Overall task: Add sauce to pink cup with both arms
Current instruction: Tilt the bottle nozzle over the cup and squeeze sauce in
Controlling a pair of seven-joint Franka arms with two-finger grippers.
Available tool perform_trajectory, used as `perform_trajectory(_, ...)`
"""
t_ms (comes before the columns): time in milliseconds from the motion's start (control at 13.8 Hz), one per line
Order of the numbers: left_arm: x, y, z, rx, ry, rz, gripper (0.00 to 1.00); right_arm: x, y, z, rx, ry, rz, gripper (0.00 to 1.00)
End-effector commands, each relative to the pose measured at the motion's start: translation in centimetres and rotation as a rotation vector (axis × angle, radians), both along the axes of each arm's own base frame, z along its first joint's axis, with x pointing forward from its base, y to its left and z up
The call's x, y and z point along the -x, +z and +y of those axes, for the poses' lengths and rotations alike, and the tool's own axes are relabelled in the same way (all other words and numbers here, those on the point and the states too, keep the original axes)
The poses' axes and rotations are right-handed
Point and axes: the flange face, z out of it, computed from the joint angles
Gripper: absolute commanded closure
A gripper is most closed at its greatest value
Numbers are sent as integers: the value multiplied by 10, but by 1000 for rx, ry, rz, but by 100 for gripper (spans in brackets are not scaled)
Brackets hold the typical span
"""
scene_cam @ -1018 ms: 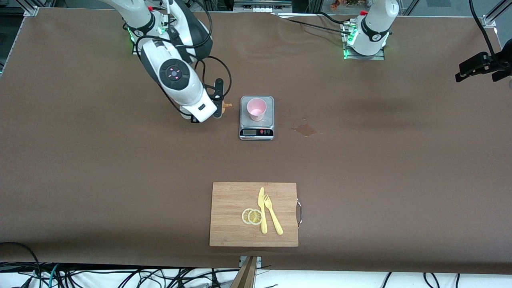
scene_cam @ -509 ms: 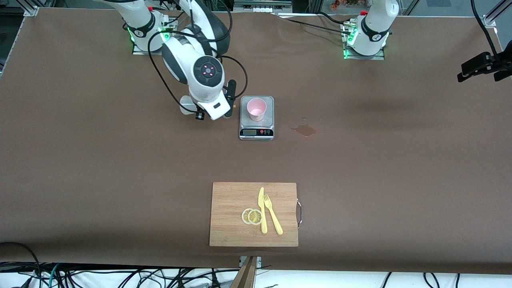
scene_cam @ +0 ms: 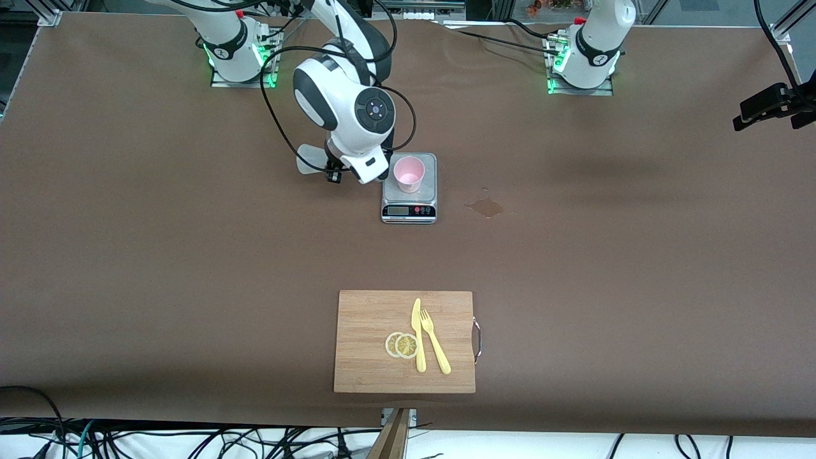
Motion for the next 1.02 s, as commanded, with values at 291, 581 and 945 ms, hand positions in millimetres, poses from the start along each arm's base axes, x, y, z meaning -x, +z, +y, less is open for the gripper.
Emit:
perform_trajectory(291, 0, 7, 3, 32, -10, -10, 0, 9, -3, 28, 126, -4, -12, 87)
perform_trajectory(581, 0, 7, 3, 33, -12, -9, 0, 15, -8, 36, 149, -9, -14, 87)
perform_trajectory(945, -1, 5, 2, 33, -13, -4, 0, 18, -12, 51, 219, 31, -32, 87)
